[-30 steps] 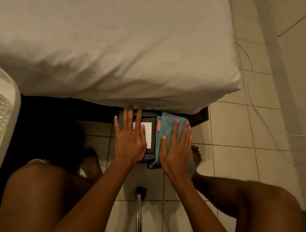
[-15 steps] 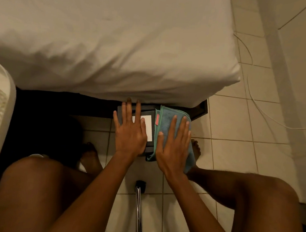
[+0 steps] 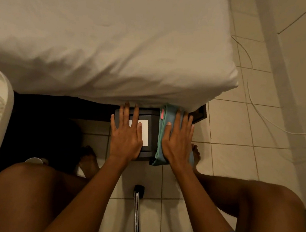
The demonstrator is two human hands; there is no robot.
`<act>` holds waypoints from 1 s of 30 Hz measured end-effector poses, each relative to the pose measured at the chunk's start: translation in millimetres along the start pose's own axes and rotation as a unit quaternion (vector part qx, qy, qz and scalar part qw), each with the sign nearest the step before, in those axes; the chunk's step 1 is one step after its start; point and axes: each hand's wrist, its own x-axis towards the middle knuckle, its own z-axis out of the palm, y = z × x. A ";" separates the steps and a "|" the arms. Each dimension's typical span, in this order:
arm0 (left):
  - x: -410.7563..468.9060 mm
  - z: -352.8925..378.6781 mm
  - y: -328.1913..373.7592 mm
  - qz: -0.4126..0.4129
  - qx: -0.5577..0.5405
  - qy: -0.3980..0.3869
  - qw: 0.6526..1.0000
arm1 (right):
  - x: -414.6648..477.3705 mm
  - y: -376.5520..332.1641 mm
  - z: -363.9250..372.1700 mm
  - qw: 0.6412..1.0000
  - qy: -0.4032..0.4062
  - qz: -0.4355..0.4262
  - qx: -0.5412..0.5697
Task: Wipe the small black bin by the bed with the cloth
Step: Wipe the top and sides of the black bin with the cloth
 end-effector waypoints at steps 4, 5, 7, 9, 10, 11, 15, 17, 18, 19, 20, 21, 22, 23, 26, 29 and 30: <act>-2.6 0.3 -5.4 0.018 0.006 -0.001 1.000 | -11.5 2.6 4.1 1.000 0.000 -0.016 -0.002; -2.4 0.3 -6.7 0.019 0.009 -0.003 1.000 | -12.3 2.0 4.8 1.000 -0.004 -0.025 -0.006; -1.2 -0.5 -8.8 0.021 0.012 -0.009 1.000 | -13.8 -0.9 4.9 0.999 -0.016 -0.046 -0.010; -2.7 -1.9 -10.2 0.024 0.010 -0.009 1.000 | -17.6 -3.4 3.7 0.996 -0.033 -0.079 -0.015; -5.1 -2.3 -10.9 0.026 0.012 -0.006 1.000 | -21.3 -3.5 2.4 0.993 -0.044 -0.105 -0.020; -8.8 -3.1 -11.2 0.027 0.016 -0.001 1.000 | -26.3 -3.5 1.0 0.989 -0.055 -0.138 -0.027; -14.6 -2.2 -10.6 0.019 0.021 0.012 1.000 | -31.7 -1.8 0.8 0.974 -0.068 -0.211 -0.034; -9.5 -3.0 -9.8 0.014 0.013 0.007 1.000 | -23.1 -3.0 2.0 0.984 -0.057 -0.169 -0.027; -7.4 -3.1 -9.7 0.013 0.010 0.006 1.000 | -19.7 -5.1 2.9 0.990 -0.049 -0.131 -0.020; -6.1 -3.3 -9.8 0.012 0.009 0.006 1.000 | -17.6 -8.4 4.3 0.995 -0.039 -0.093 -0.013; -5.4 -3.4 -10.1 0.012 0.008 0.008 1.000 | -17.1 -12.3 6.0 0.998 -0.027 -0.058 -0.011; -5.8 -3.8 -10.4 0.011 0.007 0.008 1.000 | -18.0 -16.4 7.3 0.999 -0.016 -0.030 -0.013; -6.6 -3.7 -10.5 0.010 0.008 0.010 1.000 | -18.7 -19.6 8.7 1.000 -0.009 -0.010 -0.020; -7.3 -3.5 -10.6 0.009 0.008 0.012 1.000 | -19.2 -21.8 9.5 1.000 -0.007 -0.001 -0.027; -5.7 -2.9 -10.8 0.006 0.003 0.011 1.000 | -20.1 -16.9 8.2 0.998 -0.022 -0.038 -0.036; -5.1 -2.8 -10.2 0.006 0.005 0.008 1.000 | -22.7 -6.2 5.2 0.990 -0.061 -0.124 -0.033; -5.0 -2.8 -9.6 0.006 0.006 0.009 1.000 | -22.9 -4.5 5.5 0.987 -0.072 -0.141 -0.036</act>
